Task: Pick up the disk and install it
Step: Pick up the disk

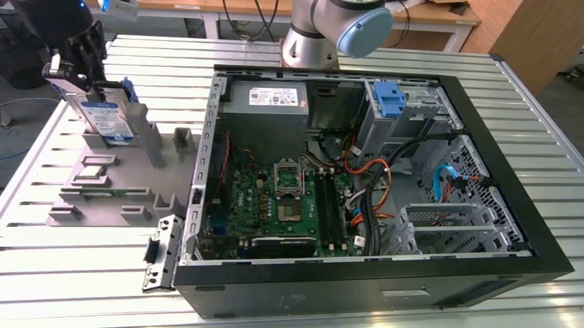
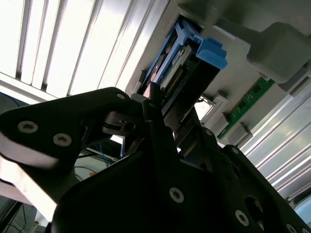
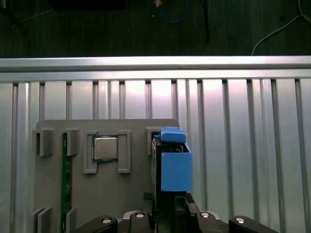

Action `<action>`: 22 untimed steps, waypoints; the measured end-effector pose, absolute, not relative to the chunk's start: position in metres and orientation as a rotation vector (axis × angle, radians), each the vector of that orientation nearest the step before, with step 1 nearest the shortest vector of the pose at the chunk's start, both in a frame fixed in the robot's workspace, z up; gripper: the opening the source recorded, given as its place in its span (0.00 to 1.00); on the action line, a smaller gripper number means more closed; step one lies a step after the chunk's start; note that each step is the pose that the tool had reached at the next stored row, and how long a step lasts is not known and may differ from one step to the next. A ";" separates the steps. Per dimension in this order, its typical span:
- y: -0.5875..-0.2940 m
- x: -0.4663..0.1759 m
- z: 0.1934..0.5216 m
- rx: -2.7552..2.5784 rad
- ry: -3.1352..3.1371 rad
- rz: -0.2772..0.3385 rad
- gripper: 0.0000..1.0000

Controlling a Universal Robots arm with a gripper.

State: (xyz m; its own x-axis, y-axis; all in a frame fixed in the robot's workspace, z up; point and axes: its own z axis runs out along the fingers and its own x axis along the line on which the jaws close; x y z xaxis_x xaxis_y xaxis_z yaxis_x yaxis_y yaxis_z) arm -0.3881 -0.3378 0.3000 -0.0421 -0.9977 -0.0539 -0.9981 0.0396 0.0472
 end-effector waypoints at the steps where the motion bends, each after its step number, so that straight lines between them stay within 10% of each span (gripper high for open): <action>1: -0.339 -0.388 0.300 -2.170 2.261 0.112 0.35; 22: -0.347 -0.388 0.300 -2.165 2.243 0.134 0.35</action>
State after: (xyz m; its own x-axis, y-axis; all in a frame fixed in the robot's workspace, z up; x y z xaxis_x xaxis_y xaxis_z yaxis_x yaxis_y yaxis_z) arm -0.3884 -0.3474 0.3000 -0.0373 -0.9965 -0.0750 -0.9983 0.0338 0.0473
